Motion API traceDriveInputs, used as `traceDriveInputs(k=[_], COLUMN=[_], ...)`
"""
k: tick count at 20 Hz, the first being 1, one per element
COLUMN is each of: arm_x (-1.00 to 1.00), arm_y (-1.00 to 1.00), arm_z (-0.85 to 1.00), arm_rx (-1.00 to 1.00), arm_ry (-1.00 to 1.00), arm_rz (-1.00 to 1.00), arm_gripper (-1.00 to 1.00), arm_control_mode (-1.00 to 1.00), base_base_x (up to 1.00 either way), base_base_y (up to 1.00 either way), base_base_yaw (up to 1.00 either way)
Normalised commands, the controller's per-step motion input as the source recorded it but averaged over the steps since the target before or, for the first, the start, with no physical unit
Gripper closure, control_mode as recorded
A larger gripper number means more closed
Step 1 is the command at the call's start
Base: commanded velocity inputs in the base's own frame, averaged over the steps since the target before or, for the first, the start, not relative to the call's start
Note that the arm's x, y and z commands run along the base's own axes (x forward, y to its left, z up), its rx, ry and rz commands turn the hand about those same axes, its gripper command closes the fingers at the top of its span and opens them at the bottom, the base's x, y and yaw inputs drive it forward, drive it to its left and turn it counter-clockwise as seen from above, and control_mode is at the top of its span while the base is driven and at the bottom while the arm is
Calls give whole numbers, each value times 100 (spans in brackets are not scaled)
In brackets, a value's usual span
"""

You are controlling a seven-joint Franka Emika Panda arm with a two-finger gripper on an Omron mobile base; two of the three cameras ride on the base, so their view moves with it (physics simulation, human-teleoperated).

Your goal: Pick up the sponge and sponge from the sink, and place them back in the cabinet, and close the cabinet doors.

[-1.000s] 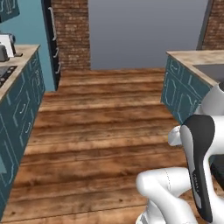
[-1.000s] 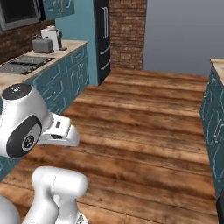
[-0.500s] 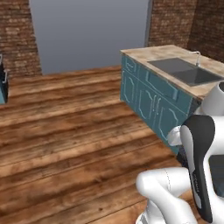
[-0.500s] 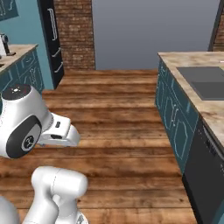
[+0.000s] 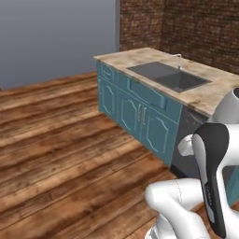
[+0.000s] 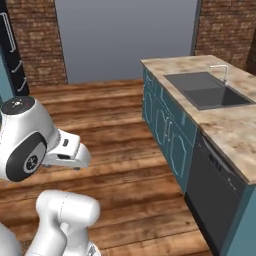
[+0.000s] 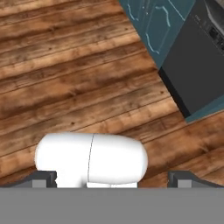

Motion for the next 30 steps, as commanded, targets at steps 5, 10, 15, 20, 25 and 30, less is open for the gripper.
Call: traceDriveInputs(k=[5,10,15,20,25,30], arm_x=[0,0,0,0,0,0], arm_y=[0,0,0,0,0,0], arm_z=[0,0,0,0,0,0], arm_rx=[0,0,0,0,0,0], arm_ry=[0,0,0,0,0,0], arm_rz=[0,0,0,0,0,0], arm_gripper=[-100,-100,-100,-100,-100,-100], arm_control_mode=[100,100,100,100,100,100], base_base_x=[67,80,83,81,75,74], base_base_y=[4,15,17,17,15,4], base_base_yaw=[-23,-15,-15,-15,-19,-25])
